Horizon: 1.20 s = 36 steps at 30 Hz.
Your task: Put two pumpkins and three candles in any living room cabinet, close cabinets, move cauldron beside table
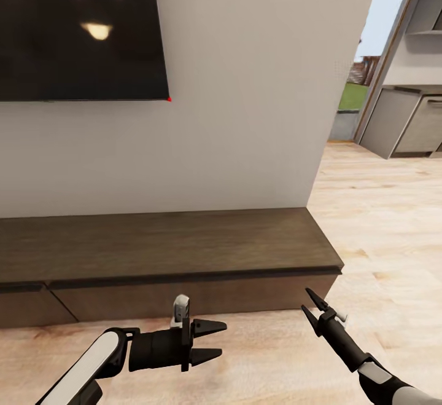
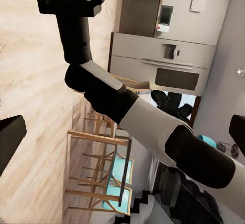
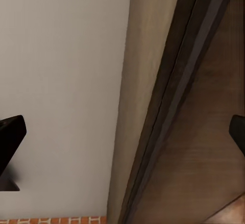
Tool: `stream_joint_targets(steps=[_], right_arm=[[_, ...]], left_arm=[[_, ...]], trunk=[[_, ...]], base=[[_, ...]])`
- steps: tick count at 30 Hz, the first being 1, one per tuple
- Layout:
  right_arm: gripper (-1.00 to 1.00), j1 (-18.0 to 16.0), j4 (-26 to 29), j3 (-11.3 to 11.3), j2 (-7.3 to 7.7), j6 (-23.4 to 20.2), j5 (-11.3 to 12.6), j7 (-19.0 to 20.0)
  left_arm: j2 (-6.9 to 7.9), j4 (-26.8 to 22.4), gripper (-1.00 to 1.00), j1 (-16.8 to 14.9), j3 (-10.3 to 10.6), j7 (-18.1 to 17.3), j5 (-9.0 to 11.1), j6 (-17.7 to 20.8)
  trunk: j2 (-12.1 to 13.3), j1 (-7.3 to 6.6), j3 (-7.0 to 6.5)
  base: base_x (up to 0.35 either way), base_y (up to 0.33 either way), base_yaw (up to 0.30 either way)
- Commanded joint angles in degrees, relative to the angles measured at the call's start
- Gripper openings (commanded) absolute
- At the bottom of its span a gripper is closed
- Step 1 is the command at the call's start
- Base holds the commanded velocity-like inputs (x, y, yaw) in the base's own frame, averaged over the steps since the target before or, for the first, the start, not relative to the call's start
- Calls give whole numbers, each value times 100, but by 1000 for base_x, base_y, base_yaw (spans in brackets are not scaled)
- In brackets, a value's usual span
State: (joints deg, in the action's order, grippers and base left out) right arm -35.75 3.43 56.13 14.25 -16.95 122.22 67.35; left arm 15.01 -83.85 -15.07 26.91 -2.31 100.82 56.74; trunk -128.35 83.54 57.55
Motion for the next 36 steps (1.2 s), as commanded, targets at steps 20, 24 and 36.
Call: stream_joint_targets(steps=[20,24,36], right_arm=[[100,-3,8,62,34,-144,57,788],[100,-3,8,84,28,-142,50,767],[100,-3,8,100,18,-142,48,753]], left_arm=[[-7,-8,100,-5,7,-24,-10,4],[-7,-8,100,-5,7,-24,-10,4],[-12,-8,100,-5,7,-24,-10,4]], trunk=[[-806,439,364],[-966,527,436],[-1447,790,652]], base=[[0,0,0],[0,0,0],[0,0,0]])
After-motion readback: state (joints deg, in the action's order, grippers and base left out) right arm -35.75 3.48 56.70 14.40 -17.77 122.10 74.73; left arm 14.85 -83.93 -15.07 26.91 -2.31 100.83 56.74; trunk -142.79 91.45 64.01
